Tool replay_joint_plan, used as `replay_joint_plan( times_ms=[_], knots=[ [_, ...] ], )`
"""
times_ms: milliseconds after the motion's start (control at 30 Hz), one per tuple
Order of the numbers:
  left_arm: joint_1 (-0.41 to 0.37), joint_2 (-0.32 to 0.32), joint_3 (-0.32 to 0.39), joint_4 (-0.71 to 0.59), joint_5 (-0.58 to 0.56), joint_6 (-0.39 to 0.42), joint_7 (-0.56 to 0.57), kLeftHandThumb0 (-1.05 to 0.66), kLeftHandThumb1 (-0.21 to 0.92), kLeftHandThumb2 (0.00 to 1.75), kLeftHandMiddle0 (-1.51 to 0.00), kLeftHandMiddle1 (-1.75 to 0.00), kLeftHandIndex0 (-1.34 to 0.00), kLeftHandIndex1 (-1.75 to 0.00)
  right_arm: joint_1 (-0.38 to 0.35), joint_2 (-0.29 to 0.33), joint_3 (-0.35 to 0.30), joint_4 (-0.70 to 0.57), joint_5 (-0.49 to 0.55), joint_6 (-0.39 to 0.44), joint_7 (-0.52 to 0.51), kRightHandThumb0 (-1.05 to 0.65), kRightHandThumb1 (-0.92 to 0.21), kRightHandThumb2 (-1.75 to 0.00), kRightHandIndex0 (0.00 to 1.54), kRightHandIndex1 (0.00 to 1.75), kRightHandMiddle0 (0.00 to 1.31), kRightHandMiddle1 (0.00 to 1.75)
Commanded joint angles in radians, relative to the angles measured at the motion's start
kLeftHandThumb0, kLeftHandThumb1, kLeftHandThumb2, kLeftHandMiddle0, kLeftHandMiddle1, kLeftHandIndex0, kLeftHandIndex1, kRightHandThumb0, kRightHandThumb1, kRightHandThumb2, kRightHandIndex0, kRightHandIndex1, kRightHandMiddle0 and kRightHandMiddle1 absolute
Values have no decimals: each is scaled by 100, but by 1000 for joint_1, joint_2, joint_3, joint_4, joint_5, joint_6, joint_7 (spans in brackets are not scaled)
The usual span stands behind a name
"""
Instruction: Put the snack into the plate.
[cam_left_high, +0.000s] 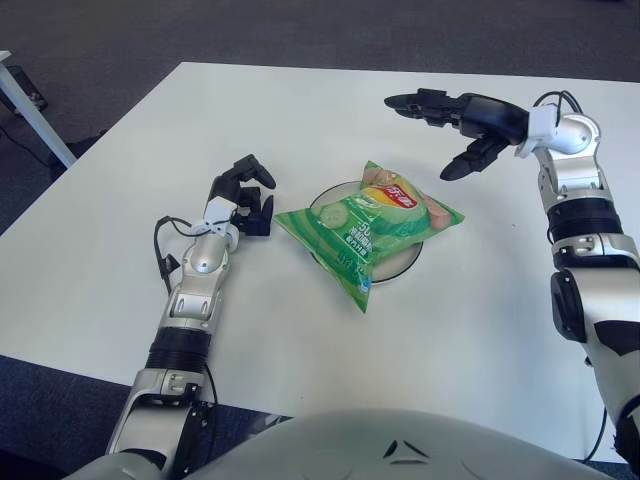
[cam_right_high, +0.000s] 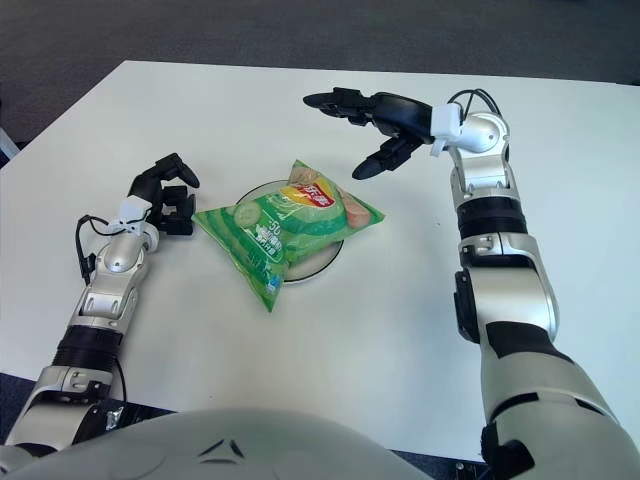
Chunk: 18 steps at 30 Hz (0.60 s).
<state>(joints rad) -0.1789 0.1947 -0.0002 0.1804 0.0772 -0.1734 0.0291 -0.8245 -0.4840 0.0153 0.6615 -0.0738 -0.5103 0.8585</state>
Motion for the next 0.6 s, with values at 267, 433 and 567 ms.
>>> replay_joint_plan(
  times_ms=[267, 433, 567],
  knots=[
    [87, -41, -18, 84, -7, -11, -8, -52, 21, 144, -129, -175, -70, -175, 72, 95, -43, -57, 31, 242, -291, -67, -85, -47, 24, 25, 0, 59],
    [86, -43, -17, 85, -5, -9, -4, -52, 21, 144, -129, -175, -70, -175, 87, 118, -64, -68, 70, 299, -329, -60, -90, -61, 19, 46, 0, 67],
    [86, -43, -17, 85, -7, -8, -5, -52, 21, 144, -129, -175, -70, -175, 82, 109, -76, -26, 84, 304, -338, -60, -92, -68, 17, 54, 0, 73]
  ],
)
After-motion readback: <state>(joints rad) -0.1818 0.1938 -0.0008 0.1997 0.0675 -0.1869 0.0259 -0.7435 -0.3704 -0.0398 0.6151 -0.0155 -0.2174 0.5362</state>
